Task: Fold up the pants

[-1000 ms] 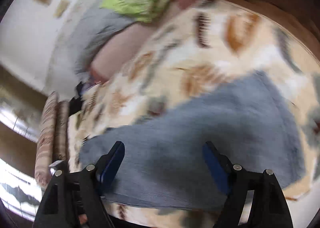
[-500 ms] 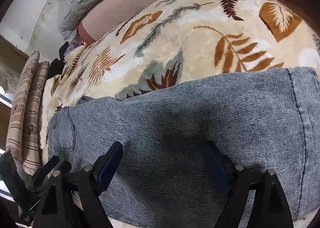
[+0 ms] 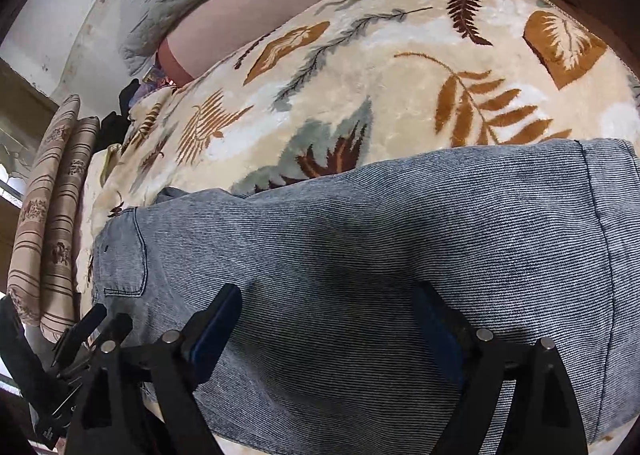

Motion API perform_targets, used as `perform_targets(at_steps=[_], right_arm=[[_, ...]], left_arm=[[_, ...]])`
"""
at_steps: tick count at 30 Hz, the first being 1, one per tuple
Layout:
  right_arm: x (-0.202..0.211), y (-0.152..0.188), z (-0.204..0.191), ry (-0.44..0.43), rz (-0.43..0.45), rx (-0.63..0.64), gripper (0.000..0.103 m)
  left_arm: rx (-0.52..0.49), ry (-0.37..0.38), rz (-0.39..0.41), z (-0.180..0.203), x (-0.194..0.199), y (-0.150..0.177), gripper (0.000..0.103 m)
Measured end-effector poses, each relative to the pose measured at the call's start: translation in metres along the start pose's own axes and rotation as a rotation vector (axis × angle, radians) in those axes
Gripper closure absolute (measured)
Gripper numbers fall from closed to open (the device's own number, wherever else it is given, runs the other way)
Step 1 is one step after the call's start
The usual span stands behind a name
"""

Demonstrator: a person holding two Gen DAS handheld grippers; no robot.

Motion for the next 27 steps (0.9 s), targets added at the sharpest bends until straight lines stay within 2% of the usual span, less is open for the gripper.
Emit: perform_targets(at_steps=[17,22,23,26,27], right_arm=[[-0.001,0.0,0.0,0.002,-0.002,0.005,0.014],[-0.003,-0.002,-0.005,-0.003,-0.014,0.002,0.007],[0.003,-0.002,-0.006,-0.011,-0.006,-0.02,0.007],[0.042,0.008,-0.006,-0.179,0.094,-0.097,0.007],[0.051,0.013,0.001,-0.208,0.118,-0.135,0.007]], left_arm=[[-0.016,-0.033,0.016,-0.002,0.006,-0.004,0.02],[0.002,-0.003,-0.014,-0.002,0.003,-0.002,0.02],[0.012,0.006,-0.025,-0.002,0.003,-0.002,0.02],[0.022,0.026,-0.036,0.004,0.004,-0.004,0.02],[0.021,0.048,-0.046,0.012,0.005,-0.006,0.02]])
Point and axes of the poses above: each gripper's, at about its wrist camera, not at the fingertips, and x roughly against the way its jaws point, z to its right, y to its underside, the point moved 7 cm from there along -x, roughly the way its jaws point, and after that the axes turned 1 degree about -x, right-handed, at the moved point
